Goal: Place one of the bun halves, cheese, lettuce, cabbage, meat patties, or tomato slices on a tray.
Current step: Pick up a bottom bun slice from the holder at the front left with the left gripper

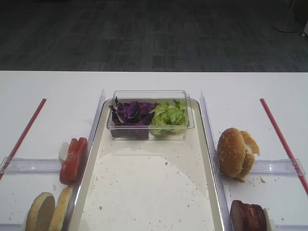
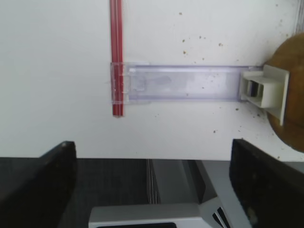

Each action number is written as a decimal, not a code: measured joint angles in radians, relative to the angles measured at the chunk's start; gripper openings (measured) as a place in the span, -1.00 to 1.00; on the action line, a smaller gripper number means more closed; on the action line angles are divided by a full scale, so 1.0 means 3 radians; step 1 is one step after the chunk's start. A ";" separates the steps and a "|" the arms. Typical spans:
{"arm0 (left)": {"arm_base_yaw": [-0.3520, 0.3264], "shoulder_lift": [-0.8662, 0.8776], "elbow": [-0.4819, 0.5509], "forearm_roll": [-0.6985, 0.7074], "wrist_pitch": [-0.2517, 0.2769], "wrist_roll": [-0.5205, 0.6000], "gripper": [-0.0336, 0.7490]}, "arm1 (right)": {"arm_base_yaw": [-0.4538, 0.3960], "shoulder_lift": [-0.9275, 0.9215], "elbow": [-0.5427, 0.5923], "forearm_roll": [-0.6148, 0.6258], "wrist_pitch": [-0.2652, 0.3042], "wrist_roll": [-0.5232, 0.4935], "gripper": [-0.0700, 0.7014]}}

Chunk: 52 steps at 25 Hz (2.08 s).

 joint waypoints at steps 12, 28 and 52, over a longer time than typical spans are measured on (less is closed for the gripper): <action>-0.0104 0.0204 -0.0233 0.0013 -0.0069 -0.0231 0.61 | 0.0000 0.0000 0.0000 0.0000 0.0000 0.0000 0.97; -0.2285 0.0354 -0.0434 0.0237 -0.0271 -0.2063 0.58 | 0.0000 0.0000 0.0000 0.0000 0.0000 0.0000 0.97; -0.2856 0.1247 -0.0979 0.0237 -0.0377 -0.2435 0.57 | 0.0000 0.0000 0.0000 -0.0006 0.0000 0.0000 0.97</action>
